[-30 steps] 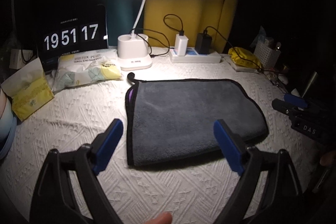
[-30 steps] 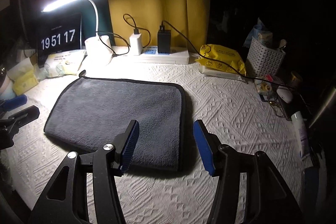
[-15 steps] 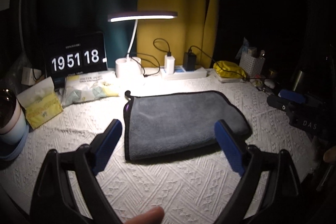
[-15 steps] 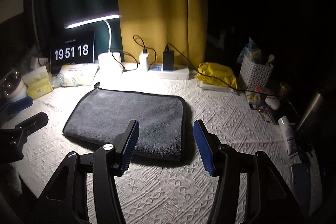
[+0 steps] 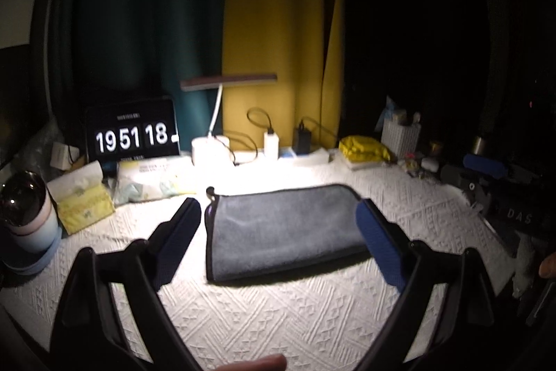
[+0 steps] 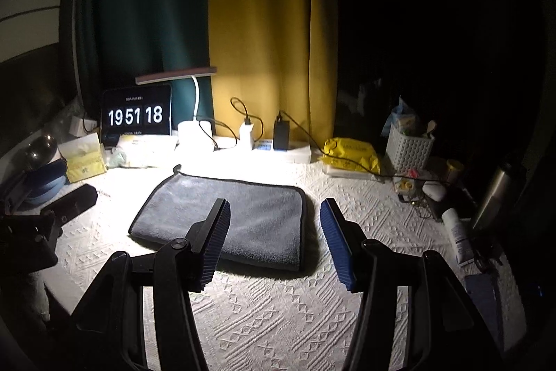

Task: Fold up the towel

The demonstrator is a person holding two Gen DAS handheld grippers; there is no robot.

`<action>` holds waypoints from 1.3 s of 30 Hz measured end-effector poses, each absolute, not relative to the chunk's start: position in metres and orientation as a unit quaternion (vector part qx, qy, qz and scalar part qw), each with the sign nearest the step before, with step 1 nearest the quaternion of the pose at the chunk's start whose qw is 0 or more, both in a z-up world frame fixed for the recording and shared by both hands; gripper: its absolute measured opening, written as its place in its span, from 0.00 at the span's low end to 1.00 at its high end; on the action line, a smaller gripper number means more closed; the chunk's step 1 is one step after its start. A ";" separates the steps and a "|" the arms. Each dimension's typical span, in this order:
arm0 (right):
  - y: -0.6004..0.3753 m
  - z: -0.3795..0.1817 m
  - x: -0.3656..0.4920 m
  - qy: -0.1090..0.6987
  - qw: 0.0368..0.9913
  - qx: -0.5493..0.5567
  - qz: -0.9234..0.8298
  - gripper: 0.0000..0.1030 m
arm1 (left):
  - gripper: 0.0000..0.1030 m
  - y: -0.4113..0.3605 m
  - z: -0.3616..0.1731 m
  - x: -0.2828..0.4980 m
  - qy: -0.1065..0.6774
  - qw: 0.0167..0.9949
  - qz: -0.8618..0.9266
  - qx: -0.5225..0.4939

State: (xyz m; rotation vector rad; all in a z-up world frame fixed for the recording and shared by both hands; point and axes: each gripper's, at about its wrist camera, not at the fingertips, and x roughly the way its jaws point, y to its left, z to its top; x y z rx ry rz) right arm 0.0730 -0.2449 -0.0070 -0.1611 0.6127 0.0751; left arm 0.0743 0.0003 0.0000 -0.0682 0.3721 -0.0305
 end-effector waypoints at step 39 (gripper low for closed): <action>-0.239 0.056 -0.012 0.151 0.984 -0.090 0.022 0.57 | 0.89 -0.005 0.061 -0.016 0.017 0.999 -0.017 -0.031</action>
